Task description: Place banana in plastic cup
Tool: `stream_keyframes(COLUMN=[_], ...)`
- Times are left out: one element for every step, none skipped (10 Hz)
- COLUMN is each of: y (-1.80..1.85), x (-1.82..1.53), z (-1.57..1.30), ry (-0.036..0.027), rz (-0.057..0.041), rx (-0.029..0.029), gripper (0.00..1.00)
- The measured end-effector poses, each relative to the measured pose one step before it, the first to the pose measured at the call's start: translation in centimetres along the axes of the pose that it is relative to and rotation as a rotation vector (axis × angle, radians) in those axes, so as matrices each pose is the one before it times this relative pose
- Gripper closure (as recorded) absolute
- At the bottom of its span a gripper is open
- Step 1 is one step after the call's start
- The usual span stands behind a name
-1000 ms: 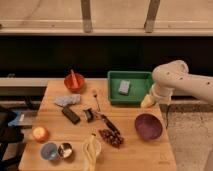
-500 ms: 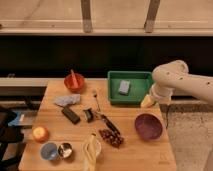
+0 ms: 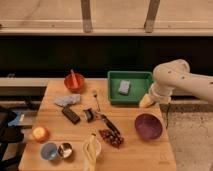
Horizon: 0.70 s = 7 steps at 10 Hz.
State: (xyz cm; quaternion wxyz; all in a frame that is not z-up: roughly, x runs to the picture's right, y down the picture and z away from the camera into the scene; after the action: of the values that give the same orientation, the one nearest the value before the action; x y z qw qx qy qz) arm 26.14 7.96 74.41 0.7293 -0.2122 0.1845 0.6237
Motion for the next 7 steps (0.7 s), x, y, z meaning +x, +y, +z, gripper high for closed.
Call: stream_keyframes(y=[1.249,1.560,2.298,1.647,2.208,1.859,2.460], x=[-0.246,-0.218,-0.459,-0.385,-0.509,-0.460,-0.748], z=[-0.213,-0.154,-0.234,-0.134,-0.155,-0.012,0.127], ry=[0.00436,0.00660,0.00196,0.00118,-0.00015,0.00116,0.00061], rz=[-0.03884,-0.03999,-0.05553,-0.04106,-0.04974,-0.04167,-0.05396], rx=[-0.01097,-0.00703,-0.00590,-0.00205,-0.00833,-0.00889,-0.01423], gripper=[0.20,0.20,0.20,0.20,0.20,0.20,0.20])
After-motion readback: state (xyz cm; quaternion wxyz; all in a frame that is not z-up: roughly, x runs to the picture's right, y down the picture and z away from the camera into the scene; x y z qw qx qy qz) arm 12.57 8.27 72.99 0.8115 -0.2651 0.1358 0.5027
